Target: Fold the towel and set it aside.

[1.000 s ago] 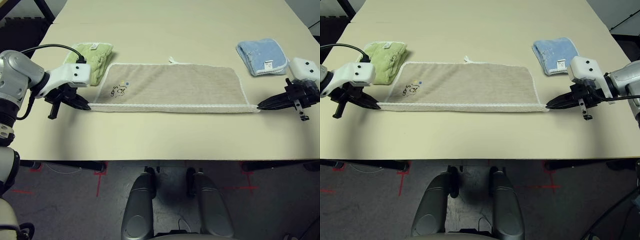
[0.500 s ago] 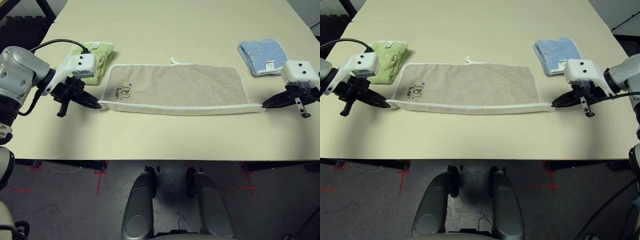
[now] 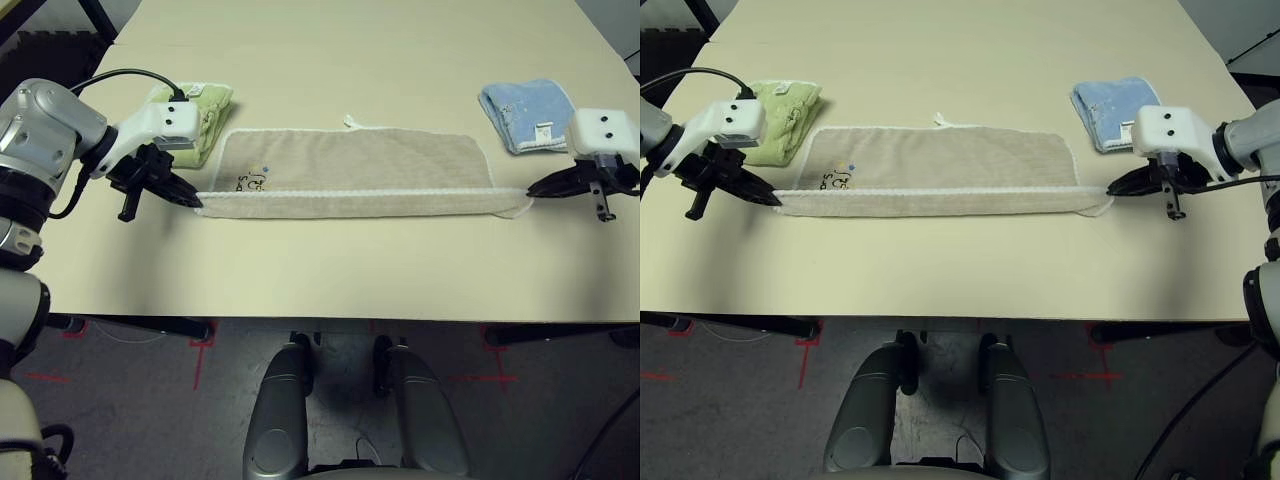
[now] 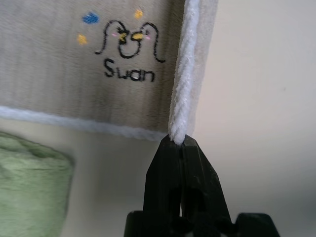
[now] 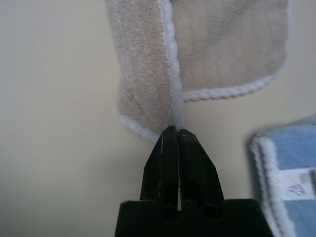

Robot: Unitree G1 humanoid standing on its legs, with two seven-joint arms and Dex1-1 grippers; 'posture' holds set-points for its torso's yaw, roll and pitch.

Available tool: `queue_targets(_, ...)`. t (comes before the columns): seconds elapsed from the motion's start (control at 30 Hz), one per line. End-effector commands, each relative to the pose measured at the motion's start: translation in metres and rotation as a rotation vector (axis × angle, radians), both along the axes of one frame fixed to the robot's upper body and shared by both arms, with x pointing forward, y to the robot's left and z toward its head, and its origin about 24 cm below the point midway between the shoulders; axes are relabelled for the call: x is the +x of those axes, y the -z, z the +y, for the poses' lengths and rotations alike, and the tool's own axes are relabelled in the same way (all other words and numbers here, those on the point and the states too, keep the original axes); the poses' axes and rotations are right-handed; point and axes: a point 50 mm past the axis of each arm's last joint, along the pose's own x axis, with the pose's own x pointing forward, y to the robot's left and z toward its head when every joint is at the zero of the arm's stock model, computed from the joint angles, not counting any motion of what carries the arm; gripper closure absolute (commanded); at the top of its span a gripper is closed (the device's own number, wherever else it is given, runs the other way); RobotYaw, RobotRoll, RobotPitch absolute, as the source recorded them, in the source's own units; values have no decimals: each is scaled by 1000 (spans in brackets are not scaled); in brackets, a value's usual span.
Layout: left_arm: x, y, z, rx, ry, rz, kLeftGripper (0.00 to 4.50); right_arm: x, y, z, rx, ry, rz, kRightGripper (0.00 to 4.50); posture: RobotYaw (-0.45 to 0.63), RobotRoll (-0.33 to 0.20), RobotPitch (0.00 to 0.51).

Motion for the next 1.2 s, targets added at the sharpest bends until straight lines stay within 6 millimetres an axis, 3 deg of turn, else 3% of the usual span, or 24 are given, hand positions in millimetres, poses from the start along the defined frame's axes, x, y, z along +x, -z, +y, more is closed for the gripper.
queue_targets(0.03, 7, -5, 11, 53, -67, -128, 4483, 0, -5, -14, -39, 113, -88, 4500, -12, 0, 268)
queue_targets(0.3, 21, -4, 7, 49, -114, -277, 4483, 6, 1, -15, -101, 162, -135, 4500, -16, 0, 272)
queue_targets(0.67, 31, -9, 6, 99, -184, -428, 4483, 26, 2, 6, -126, 191, -264, 4500, -12, 0, 271)
queue_targets(0.9, 33, -8, 11, 170, -216, -488, 4483, 38, -1, 26, -55, 182, -301, 4500, -7, 0, 274)
queue_targets(1.2, 36, -5, 12, 179, -244, -533, 4483, 44, -4, 32, -40, 234, -322, 4500, -8, 0, 274)
